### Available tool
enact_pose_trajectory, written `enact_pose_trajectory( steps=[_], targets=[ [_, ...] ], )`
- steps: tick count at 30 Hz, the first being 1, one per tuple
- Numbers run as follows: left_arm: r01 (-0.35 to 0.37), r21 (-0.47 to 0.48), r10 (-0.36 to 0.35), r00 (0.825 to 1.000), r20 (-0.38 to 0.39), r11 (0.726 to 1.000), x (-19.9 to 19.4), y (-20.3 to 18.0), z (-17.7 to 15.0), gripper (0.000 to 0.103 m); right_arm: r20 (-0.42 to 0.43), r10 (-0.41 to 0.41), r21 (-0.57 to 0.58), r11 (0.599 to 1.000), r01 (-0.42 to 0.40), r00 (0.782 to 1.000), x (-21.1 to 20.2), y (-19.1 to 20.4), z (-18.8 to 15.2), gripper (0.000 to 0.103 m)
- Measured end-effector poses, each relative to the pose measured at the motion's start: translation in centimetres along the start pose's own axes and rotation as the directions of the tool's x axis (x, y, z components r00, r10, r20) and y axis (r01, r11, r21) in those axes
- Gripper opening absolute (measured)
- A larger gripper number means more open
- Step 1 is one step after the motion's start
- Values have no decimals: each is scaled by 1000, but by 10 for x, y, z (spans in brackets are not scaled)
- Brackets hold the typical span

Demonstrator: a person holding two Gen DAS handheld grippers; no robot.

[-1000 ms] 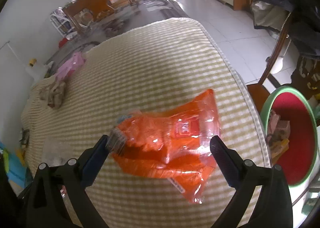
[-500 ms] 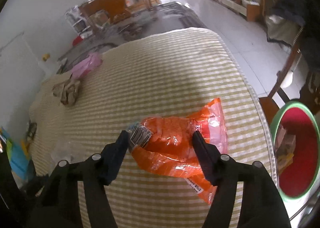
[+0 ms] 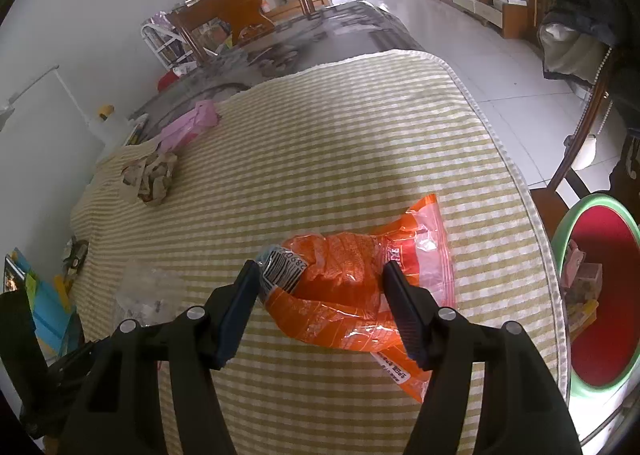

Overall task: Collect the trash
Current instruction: 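Lift the plastic bottle with the left tool and hold the chip bag in the right tool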

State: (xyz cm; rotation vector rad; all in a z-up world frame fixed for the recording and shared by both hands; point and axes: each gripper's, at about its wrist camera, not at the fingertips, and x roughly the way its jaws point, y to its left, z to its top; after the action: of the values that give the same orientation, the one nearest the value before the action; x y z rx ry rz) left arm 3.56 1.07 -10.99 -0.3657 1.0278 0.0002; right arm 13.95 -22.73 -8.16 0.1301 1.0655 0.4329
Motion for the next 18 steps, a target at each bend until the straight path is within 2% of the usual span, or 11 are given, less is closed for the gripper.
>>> enact_pose_trajectory(
  steps=[7, 12, 18],
  targets=[
    [8, -13, -8, 1000, 5, 1000, -2, 2, 0, 62, -17, 14, -35, 999, -15, 1000, 0, 9, -6, 62],
    [19, -17, -18, 999, 27, 1000, -6, 3, 0, 68, -22, 5, -82, 997, -7, 1000, 2, 19, -10, 62],
    [30, -20, -30, 999, 17, 999, -4, 1, -1, 68, -18, 13, -86, 996, -14, 1000, 1, 21, -10, 60]
  ],
)
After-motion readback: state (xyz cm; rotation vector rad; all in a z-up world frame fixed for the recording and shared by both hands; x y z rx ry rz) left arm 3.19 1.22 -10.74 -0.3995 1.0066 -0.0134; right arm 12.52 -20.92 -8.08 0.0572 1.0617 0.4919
